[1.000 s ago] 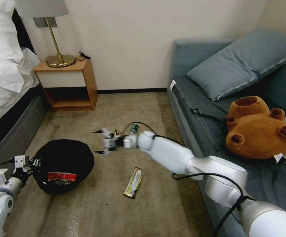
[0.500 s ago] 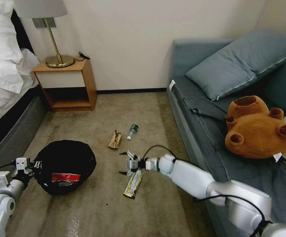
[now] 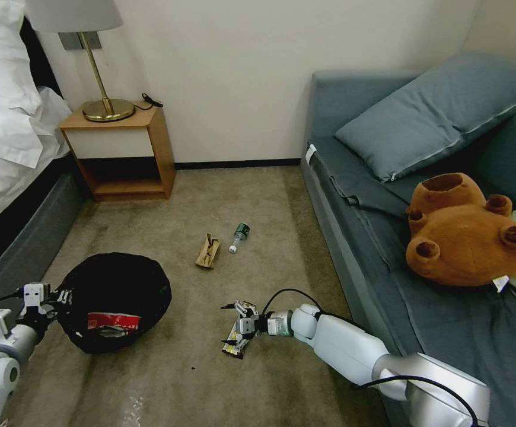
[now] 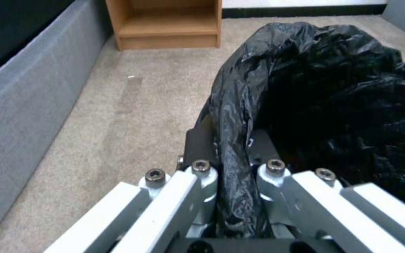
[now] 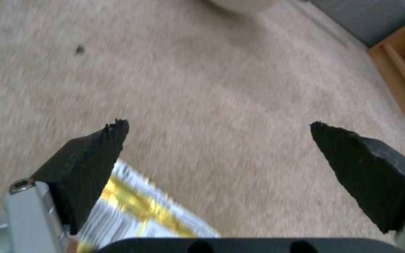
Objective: Pick up the trash bin, then pick up the garbage on the floor and place it into the trash bin.
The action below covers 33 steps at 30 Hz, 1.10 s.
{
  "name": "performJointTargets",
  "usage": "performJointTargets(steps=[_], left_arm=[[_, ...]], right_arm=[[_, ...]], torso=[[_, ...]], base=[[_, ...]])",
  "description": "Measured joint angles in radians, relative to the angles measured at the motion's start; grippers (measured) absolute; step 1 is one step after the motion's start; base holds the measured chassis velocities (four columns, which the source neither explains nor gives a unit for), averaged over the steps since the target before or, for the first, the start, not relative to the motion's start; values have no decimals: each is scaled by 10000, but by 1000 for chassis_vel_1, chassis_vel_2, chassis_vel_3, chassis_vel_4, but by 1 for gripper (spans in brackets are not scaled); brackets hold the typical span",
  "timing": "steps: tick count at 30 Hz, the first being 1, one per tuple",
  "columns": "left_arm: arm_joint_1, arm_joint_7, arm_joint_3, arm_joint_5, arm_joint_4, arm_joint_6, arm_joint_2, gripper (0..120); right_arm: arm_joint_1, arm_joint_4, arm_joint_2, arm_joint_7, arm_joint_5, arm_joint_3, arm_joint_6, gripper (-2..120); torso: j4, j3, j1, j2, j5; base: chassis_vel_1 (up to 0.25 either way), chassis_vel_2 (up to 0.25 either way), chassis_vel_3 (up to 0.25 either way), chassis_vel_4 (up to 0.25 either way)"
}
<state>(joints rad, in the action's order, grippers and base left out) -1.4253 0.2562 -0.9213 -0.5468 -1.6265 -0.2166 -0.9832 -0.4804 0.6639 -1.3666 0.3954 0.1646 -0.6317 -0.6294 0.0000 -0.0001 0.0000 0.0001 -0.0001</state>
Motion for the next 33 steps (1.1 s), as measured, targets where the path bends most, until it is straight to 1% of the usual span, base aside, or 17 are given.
performJointTargets(steps=[4, 6, 7, 9, 13, 16, 17, 20, 21, 24, 25, 26, 33], left_arm=[[-65, -3, -50, -6, -63, -7, 0, 5], [-107, -9, -89, -7, -106, -7, -12, 5], [-107, -9, -89, -7, -106, -7, -12, 5], [-164, -13, -101, -6, -188, -10, -60, 5], [-213, -13, -120, 2, -254, -10, -106, 5], [-394, 13, -237, 66, -378, -5, -210, 5], [-394, 13, -237, 66, -378, -5, -210, 5], [-583, 60, -391, 94, -515, 35, -279, 5], [-583, 60, -391, 94, -515, 35, -279, 5], [-764, 110, -533, 108, -676, 63, -341, 5], [-764, 110, -533, 108, -676, 63, -341, 5], [-849, 128, -601, 130, -743, 81, -376, 5], [-1000, 200, -677, 275, -819, 141, -509, 5]], right_arm=[[-58, -53, 28, -112, 305, 128, -49, 100], [-107, -144, 25, -614, 918, 311, -58, 100], [-107, -144, 25, -614, 918, 311, -58, 100], [-178, -236, 2, -1241, 1548, 549, -5, 100], [-250, -242, 7, -1638, 1848, 610, 86, 100], [-430, -255, -24, -2466, 3438, 1238, 255, 100], [-430, -255, -24, -2466, 3438, 1238, 255, 100], [-539, -169, 1, -3019, 4355, 1607, 439, 100], [-539, -169, 1, -3019, 4355, 1607, 439, 100], [-631, -38, 127, -3159, 5037, 1892, 480, 100], [-631, -38, 127, -3159, 5037, 1892, 480, 100], [-678, 27, 204, -3166, 5397, 2083, 477, 100], [-902, 224, 515, -3150, 6072, 2537, 321, 100]], torso=[[0, 0, 0, 0, 0], [0, 0, 0, 0, 1], [0, 0, 0, 0, 1], [0, 0, 0, 0, 1], [0, 0, 0, 0, 1], [0, 0, 0, 0, 1], [0, 0, 0, 0, 1], [0, 0, 0, 0, 1], [0, 0, 0, 0, 1], [1, 0, 0, 0, 2], [1, 0, 0, 0, 2], [0, 0, 0, 0, 2], [0, 1, 0, 0, 1]], base=[[0, 0, 0, 0], [0, 0, 0, 0], [0, 0, 0, 0], [0, 0, 0, 0], [0, 0, 0, 0], [0, 0, 0, 0], [0, 0, 0, 0], [0, 0, 0, 0], [0, 0, 0, 0], [0, 0, 0, 0], [0, 0, 0, 0], [0, 0, 0, 0], [0, 0, 0, 0]])
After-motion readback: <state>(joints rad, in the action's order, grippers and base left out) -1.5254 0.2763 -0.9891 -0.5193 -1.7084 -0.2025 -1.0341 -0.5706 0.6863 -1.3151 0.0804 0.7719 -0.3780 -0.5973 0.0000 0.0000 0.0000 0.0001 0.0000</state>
